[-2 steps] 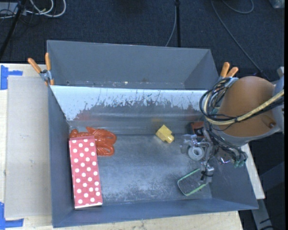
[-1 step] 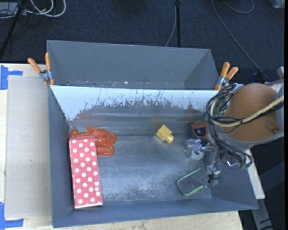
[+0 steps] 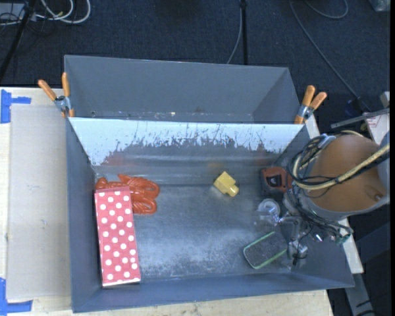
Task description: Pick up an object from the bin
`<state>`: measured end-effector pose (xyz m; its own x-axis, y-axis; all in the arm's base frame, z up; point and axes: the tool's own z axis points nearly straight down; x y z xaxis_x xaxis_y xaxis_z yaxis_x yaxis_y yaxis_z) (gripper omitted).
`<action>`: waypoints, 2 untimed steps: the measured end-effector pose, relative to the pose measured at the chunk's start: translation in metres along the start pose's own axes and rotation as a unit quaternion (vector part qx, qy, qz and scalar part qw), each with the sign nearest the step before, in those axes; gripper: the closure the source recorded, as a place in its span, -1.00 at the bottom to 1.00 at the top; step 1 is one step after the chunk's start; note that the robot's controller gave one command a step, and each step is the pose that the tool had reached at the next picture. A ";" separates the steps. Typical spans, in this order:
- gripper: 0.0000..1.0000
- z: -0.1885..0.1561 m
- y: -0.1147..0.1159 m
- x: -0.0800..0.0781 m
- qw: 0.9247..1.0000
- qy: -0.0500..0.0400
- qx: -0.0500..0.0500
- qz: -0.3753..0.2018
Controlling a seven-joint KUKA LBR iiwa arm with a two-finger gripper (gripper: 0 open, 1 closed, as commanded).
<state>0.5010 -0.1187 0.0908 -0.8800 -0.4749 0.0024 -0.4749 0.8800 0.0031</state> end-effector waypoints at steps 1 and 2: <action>1.00 0.020 0.001 0.001 0.993 0.001 0.000 -0.114; 1.00 0.020 0.001 0.001 0.993 0.001 0.000 -0.114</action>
Offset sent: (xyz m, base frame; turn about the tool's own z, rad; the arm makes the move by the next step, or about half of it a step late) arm 0.0000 0.0000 0.0000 0.0000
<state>0.5000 -0.1184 0.0704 -0.7494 -0.6621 0.0028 -0.6621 0.7494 0.0035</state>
